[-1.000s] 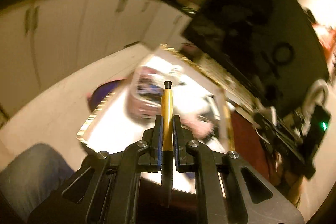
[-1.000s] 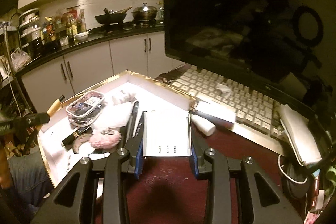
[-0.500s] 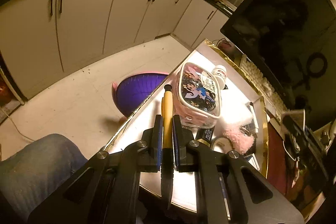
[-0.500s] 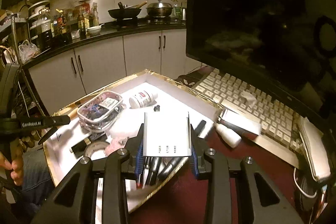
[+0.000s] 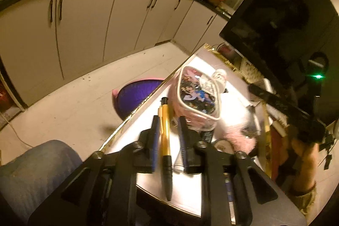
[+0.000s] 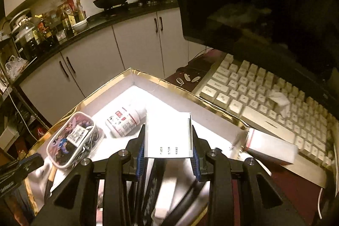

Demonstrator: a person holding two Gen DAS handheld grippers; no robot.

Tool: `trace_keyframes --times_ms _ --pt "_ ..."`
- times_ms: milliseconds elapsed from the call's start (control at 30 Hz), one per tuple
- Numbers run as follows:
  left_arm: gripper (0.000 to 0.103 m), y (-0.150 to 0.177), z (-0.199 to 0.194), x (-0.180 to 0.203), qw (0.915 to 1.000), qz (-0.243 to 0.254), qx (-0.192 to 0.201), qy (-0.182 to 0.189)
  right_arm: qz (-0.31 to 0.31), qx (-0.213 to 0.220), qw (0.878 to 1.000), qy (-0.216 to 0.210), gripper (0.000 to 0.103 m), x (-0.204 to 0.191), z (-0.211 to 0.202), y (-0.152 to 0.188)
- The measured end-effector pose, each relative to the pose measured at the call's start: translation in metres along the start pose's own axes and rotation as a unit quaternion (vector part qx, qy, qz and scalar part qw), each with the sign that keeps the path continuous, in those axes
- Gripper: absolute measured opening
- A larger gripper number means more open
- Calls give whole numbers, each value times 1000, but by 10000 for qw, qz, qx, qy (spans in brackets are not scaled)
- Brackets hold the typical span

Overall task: Organize objects
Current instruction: 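Lower the pen and cube box into the tray and open both grippers, then move both open grippers back over the desk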

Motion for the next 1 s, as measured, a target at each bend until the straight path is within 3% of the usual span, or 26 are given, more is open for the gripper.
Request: trace_keyframes --times_ms 100,233,267,333,500,633,733,1000 --pt "40 1 -4 3 9999 -52 95 60 -15 26 10000 -89 35 -4 7 0" --pt "41 2 -5 9 9998 -121 89 93 30 26 9999 -139 37 -3 3 4" --pt "42 3 -5 11 9999 -109 76 91 10 70 9999 -119 40 -2 -1 5" --pt "45 4 -6 16 9999 -65 85 92 2 144 9998 -110 59 0 -7 6" --pt "61 2 -15 25 9997 29 254 52 140 445 9989 -111 61 12 -35 6" --pt "64 0 -21 34 9992 -23 365 134 5 845 9964 39 75 22 -62 7" --pt "74 1 -24 43 9989 -22 374 267 -131 1109 9934 242 77 29 -77 6" --pt "74 2 -35 59 9981 -106 392 470 -44 1134 9926 421 78 41 -78 7"
Point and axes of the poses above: each gripper's, at about its wrist camera, not at the fingertips, and z roughly the way its jaws point, x to its right, y to its underside, the point moved 1 cm from there along z, roughly the way its jaws point, and after that the axes turned 13 degrees about x, right-handed, at the moved point
